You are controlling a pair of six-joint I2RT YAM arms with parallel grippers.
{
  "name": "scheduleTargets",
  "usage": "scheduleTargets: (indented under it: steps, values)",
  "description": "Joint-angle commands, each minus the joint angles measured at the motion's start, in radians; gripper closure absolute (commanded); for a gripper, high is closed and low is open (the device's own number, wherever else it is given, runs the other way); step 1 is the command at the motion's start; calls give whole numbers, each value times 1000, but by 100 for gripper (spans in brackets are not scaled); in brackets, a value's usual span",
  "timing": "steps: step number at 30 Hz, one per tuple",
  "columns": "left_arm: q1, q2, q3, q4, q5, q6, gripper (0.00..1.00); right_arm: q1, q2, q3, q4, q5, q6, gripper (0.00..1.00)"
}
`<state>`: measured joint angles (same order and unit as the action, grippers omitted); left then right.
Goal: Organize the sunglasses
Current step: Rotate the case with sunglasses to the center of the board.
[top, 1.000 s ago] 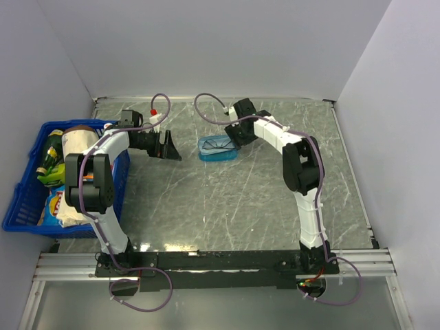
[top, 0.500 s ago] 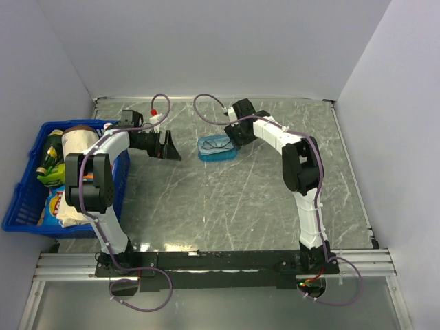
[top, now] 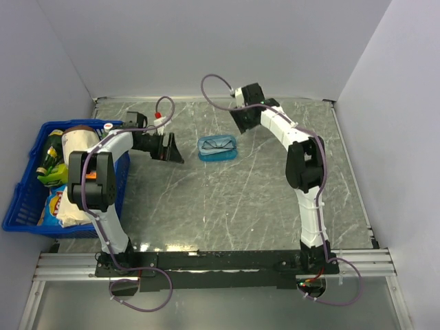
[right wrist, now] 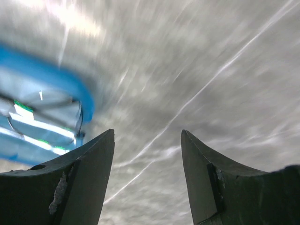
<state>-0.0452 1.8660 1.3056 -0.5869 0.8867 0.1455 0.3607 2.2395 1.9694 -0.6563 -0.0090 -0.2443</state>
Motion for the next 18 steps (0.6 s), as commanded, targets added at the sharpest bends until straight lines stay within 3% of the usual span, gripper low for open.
scheduleTargets:
  steps: [1,8,15,18]
  values:
    - [-48,-16,15,16,7,8,3,0,90,179,-11,49,-38,33]
    - [-116,2,-31,93,14,-11,3,3,184,289,-35,-41,-27,32]
    - [-130,-7,-34,96,21,-11,4,4,25,80,52,-223,-108,33]
    - [-128,-27,-42,95,29,6,4,11,-3,65,47,-262,-163,34]
